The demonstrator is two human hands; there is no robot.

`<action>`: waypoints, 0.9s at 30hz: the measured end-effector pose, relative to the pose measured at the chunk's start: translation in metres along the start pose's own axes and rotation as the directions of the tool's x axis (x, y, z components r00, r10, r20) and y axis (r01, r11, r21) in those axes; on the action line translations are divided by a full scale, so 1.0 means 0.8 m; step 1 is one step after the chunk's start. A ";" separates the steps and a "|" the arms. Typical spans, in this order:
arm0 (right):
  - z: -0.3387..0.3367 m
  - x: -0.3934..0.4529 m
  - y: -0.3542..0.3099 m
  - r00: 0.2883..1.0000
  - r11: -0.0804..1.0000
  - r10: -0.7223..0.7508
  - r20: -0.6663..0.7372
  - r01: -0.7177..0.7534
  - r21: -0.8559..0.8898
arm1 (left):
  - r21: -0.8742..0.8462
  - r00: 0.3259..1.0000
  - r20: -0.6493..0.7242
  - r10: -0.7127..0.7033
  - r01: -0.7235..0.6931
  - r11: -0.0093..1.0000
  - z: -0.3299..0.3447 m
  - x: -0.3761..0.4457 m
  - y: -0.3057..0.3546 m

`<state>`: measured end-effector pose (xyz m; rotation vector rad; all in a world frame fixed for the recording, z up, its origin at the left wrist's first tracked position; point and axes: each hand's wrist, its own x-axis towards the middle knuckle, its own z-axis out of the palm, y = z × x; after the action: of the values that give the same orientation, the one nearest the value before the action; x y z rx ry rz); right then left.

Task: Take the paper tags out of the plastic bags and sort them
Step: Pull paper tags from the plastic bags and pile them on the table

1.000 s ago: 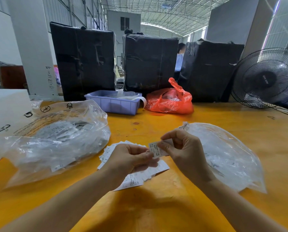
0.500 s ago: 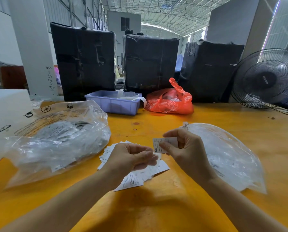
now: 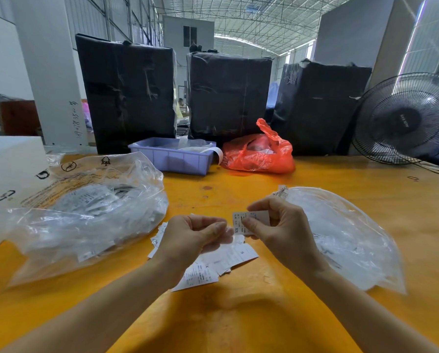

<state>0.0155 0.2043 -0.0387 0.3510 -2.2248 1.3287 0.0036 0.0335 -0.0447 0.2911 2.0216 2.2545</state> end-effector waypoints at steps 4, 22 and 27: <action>0.000 0.000 -0.004 0.998 0.996 0.053 0.029 -0.055 0.072 | 0.094 0.999 -0.001 0.050 -0.050 0.994 0.001 -0.001 -0.003; -0.003 0.002 -0.001 0.911 0.907 0.307 0.274 -0.367 0.207 | 0.204 0.998 0.005 0.065 -0.065 0.977 0.005 -0.003 -0.010; -0.006 0.004 0.002 0.887 0.918 0.303 0.348 -0.370 0.144 | 0.140 1.000 -0.010 0.011 -0.009 0.990 0.005 -0.003 -0.013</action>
<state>0.0140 0.2095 -0.0360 0.2737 -2.5043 1.8105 0.0058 0.0379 -0.0545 0.3014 2.1935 2.1274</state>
